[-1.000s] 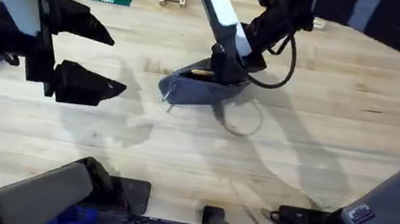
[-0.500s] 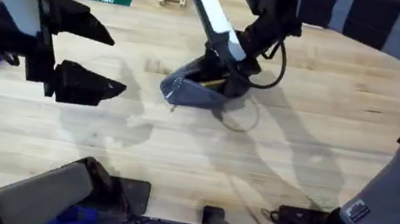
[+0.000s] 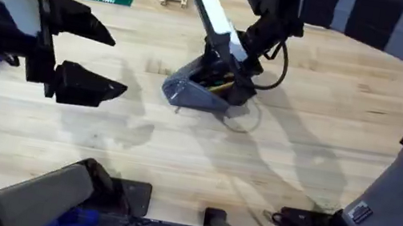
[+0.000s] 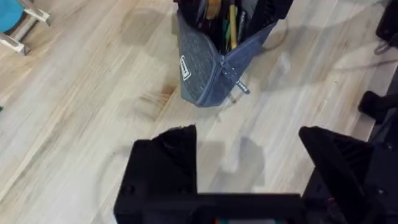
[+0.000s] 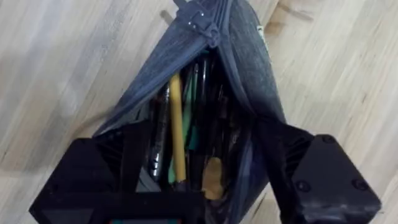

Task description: Unzip the bag, pick up the pens from the table one at a time and place them inside, then zip the bag closed.

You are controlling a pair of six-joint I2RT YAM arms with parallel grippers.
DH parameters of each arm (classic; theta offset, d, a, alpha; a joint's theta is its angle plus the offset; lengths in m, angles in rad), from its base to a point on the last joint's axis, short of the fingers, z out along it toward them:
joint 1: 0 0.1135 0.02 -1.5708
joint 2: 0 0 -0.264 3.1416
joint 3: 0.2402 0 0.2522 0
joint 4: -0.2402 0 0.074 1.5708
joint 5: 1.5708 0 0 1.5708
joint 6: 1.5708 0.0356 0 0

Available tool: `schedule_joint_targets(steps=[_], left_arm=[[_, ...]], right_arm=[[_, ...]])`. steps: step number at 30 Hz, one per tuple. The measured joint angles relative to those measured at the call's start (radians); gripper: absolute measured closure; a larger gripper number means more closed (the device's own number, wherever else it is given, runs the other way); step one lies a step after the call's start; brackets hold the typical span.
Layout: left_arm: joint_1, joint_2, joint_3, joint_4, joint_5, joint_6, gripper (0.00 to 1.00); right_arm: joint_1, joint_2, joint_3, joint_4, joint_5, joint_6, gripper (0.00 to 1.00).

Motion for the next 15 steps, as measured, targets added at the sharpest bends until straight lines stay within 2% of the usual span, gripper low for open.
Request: schedule_joint_targets(steps=[8, 15], left_arm=[[0.000, 0.000, 0.000, 0.000, 0.000, 0.000, 0.006], [0.000, 0.000, 0.000, 0.000, 0.000, 0.000, 0.006]], right_arm=[[0.000, -0.001, 0.004, -0.001, 0.003, 0.072, 0.004], [0.000, -0.024, 0.063, -0.008, 0.010, 0.239, 0.004]])
